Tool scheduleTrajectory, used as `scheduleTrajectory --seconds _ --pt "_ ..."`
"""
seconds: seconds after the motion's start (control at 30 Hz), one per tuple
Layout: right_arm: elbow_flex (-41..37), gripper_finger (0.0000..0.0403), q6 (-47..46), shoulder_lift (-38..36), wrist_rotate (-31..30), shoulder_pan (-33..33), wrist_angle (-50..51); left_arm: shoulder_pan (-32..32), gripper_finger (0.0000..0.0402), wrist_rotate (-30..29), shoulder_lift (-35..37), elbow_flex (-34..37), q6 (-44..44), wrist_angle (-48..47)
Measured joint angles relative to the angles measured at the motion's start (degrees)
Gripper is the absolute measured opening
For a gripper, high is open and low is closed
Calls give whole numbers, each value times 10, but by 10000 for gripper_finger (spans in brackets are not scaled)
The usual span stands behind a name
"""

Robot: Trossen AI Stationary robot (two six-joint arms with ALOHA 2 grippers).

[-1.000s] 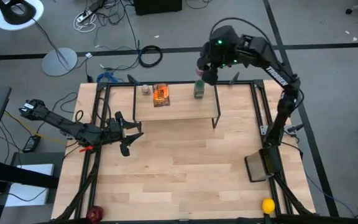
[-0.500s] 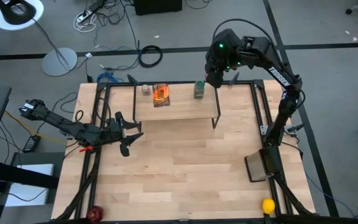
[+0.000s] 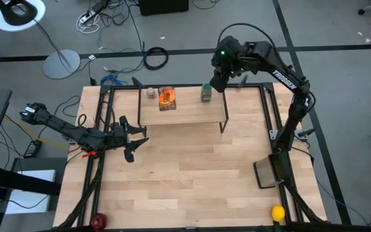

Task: Shelf spices
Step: Adjust the seasoning bottles on the shelf

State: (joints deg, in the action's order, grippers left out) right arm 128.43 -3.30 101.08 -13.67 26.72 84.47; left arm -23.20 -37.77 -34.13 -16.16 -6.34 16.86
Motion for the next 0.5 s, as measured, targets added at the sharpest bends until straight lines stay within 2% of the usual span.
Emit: scheduleTrajectory --seconds 0.5 --pt "-109 203 -77 0 -35 -15 -72 0 202 5 0 0 0 1"
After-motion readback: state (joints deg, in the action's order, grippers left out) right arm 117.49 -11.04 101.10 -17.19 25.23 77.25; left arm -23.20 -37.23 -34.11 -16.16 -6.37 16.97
